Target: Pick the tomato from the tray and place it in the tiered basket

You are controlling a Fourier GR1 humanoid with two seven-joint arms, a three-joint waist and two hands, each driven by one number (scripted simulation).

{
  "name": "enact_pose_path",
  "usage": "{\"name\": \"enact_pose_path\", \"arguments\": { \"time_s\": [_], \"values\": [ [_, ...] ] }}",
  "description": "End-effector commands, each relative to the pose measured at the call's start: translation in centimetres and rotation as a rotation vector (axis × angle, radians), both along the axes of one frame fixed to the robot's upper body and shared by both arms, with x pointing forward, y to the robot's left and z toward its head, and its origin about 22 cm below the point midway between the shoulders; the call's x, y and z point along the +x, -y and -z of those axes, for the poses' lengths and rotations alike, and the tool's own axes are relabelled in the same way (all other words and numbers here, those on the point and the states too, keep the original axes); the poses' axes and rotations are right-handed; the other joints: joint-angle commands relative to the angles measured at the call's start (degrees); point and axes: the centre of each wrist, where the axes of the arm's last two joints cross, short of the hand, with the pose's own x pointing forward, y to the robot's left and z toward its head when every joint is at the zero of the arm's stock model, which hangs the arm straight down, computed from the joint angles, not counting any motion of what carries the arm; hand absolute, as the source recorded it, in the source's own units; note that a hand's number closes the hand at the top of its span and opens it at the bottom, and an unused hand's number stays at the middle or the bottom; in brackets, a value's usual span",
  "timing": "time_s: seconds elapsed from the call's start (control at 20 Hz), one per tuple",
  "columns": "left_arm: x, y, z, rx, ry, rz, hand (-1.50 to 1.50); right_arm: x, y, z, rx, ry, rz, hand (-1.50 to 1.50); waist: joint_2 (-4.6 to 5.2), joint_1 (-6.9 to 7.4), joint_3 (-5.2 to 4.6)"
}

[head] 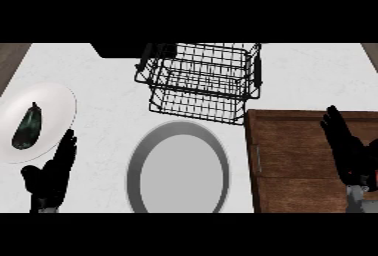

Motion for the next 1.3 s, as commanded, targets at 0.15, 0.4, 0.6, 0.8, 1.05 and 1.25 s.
{"name": "enact_pose_path", "arguments": {
  "time_s": [0.15,0.4,0.6,0.8,1.05,1.25],
  "values": [
    [-1.1,0.5,1.1,0.035,-0.049,-0.047,0.00,-1.0,8.1,-6.9,-0.300,0.265,0.428,1.50,-3.91,-4.44,-0.57],
    [-2.9,0.6,1.9,0.012,-0.070,-0.101,0.00,-5.2,15.0,-6.0,-0.228,0.208,1.179,-1.50,-4.50,-9.43,-0.52],
    [-1.8,3.2,1.2,-0.004,-0.059,-0.024,0.00,-7.8,12.4,-6.0,-0.270,0.390,1.344,-1.50,-4.15,-5.91,-0.40],
    [-1.0,4.4,0.4,0.022,-0.041,0.003,0.00,-12.4,7.0,-7.5,-0.252,0.392,1.249,-1.50,-3.64,-3.02,-0.51],
    [-0.4,4.8,0.4,0.007,-0.037,0.025,0.00,-15.2,5.1,-6.0,-0.239,-0.013,1.038,-1.50,-2.65,-1.50,-0.90],
    [0.0,6.1,0.5,0.008,-0.033,0.036,0.00,-17.4,5.0,-6.8,-0.330,-0.259,0.916,-1.50,-2.00,-0.54,-1.01]
  ]
}}
